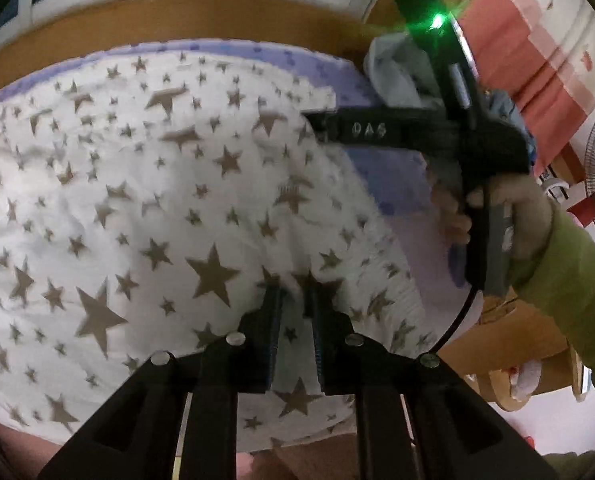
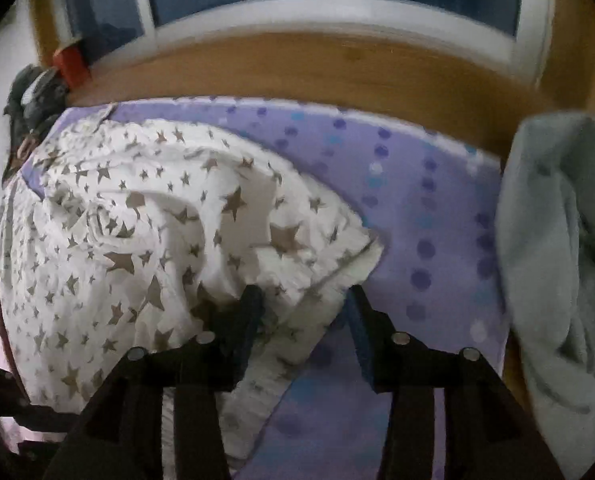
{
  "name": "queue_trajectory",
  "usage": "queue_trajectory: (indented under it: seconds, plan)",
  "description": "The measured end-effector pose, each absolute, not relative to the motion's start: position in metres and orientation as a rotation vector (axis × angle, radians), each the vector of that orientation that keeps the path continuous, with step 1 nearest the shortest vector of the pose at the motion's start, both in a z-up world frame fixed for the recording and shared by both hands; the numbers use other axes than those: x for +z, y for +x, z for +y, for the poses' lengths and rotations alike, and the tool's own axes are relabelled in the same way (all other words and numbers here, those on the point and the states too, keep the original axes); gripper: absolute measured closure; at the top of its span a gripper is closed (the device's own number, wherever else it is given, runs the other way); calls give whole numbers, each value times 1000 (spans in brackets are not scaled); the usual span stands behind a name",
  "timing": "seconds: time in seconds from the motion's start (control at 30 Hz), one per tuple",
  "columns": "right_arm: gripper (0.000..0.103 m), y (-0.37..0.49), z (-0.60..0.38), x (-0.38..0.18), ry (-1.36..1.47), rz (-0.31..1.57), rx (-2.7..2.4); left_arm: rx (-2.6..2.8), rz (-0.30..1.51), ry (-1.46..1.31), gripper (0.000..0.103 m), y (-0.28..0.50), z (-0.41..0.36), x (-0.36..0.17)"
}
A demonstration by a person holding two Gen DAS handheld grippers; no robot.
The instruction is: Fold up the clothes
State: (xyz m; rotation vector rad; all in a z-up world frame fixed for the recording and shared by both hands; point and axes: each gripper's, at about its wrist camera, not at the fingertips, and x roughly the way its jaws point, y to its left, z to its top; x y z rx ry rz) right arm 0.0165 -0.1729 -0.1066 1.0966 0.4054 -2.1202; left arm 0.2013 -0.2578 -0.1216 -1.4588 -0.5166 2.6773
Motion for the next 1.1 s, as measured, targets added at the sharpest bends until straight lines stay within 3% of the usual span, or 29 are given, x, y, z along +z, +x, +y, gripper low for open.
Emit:
queue_trajectory:
  seconds: [0.2,0.37,0.5,0.7,0.93,1.1]
  plan:
    - [45,11,-157,-98,1045,482,-2247,2687,-641,-1504,83,227,-277,-120]
    - [44,44,-167,-63,866,656,-2282,2883,-855,-1520,83,297,-343,-111]
    - [44,84,-202,-34,788,647,-2207,3037,-1061,-1493,83,360,-412,-101]
    - [44,198,-290,-19,698,563,-1956,3189,-1208,-1456,83,439,-517,-97]
    - [44,342,-420,-50,665,527,-1645,3183,-1181,-1419,83,496,-614,-102]
    - [47,373,-509,-71,703,547,-1583,3154,-1213,-1343,83,510,-646,-104]
